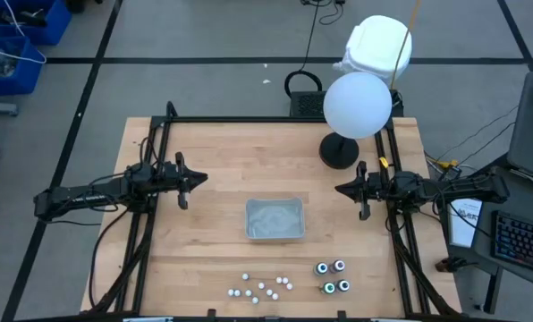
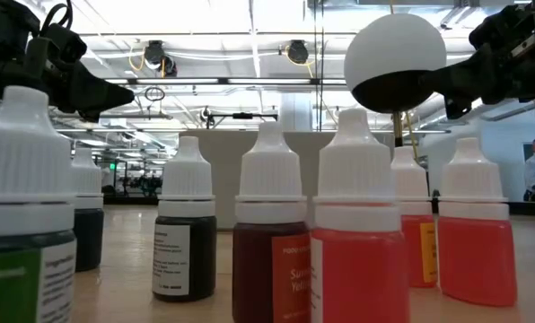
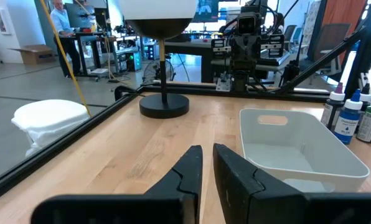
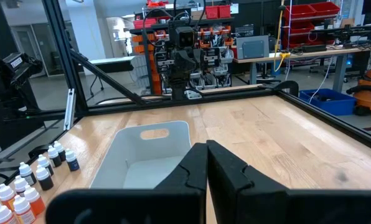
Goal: Pick & Place food coloring
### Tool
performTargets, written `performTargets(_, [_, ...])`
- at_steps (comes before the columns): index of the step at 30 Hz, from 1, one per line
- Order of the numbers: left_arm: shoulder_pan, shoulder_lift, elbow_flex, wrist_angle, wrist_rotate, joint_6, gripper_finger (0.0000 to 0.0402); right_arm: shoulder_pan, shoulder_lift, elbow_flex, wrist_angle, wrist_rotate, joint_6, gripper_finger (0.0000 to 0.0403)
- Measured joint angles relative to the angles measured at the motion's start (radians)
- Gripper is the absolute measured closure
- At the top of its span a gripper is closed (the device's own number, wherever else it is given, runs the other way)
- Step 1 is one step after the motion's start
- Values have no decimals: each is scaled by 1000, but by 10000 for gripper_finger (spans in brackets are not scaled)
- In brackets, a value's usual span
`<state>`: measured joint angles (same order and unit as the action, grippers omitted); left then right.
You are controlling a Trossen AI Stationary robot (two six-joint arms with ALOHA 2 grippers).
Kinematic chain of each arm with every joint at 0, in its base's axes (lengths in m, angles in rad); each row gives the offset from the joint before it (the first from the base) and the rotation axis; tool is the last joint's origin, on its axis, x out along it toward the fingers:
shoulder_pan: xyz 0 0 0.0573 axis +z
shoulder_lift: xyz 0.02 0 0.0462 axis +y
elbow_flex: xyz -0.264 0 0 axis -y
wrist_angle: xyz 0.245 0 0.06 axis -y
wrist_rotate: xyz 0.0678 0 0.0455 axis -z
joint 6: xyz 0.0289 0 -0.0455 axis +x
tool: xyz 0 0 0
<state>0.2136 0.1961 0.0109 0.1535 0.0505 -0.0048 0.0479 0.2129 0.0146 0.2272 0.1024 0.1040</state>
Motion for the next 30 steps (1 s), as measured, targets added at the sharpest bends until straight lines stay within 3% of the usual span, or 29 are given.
performTargets(30, [0,0,0,0,0,0,355,0,0,0,14,1,-39,403])
